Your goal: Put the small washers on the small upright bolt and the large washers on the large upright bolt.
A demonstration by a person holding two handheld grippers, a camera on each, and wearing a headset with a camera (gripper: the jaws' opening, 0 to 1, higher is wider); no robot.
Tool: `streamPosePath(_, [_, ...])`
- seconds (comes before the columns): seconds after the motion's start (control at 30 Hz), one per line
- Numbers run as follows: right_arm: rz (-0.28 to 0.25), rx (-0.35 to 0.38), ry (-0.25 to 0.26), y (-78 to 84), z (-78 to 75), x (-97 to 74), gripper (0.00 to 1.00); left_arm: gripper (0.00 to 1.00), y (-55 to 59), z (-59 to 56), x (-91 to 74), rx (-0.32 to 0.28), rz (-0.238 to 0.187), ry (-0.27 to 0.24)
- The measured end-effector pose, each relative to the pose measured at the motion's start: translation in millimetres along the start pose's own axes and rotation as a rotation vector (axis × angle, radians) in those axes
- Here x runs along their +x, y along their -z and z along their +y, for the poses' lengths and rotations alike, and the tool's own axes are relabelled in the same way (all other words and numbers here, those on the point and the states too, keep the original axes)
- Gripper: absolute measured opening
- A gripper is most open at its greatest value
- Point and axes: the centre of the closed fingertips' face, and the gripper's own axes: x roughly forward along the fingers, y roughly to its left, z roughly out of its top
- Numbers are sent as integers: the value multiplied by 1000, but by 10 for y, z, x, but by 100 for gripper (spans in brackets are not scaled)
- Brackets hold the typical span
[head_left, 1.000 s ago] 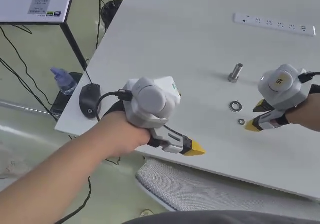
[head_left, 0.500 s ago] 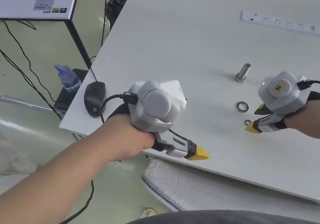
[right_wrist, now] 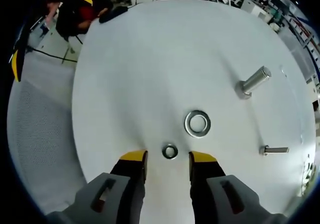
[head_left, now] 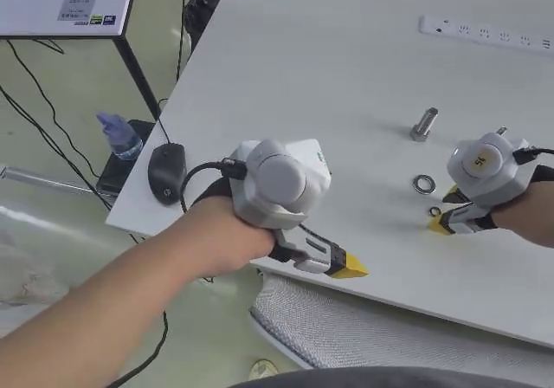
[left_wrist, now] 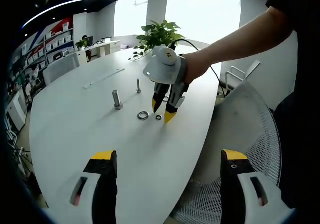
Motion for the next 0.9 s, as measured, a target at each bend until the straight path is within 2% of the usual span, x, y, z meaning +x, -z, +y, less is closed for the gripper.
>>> streamPosePath(0.3, [11,-13,6,-7,5,11,31,84,28,-33,-11,-9,-6,1])
streamPosePath(0.57, [82,-44,-2,-25,23,23,24,83,49,-9,-65,-28,-20,-8])
streamPosePath(0.73, [117,-60,-1,-28,43,27,21,81,95,-18,-100,-19,-9,-5])
streamPosePath(0.9, [129,-77,0,-18,19,28,15,80,125,-40,-135,-20,-9,-5])
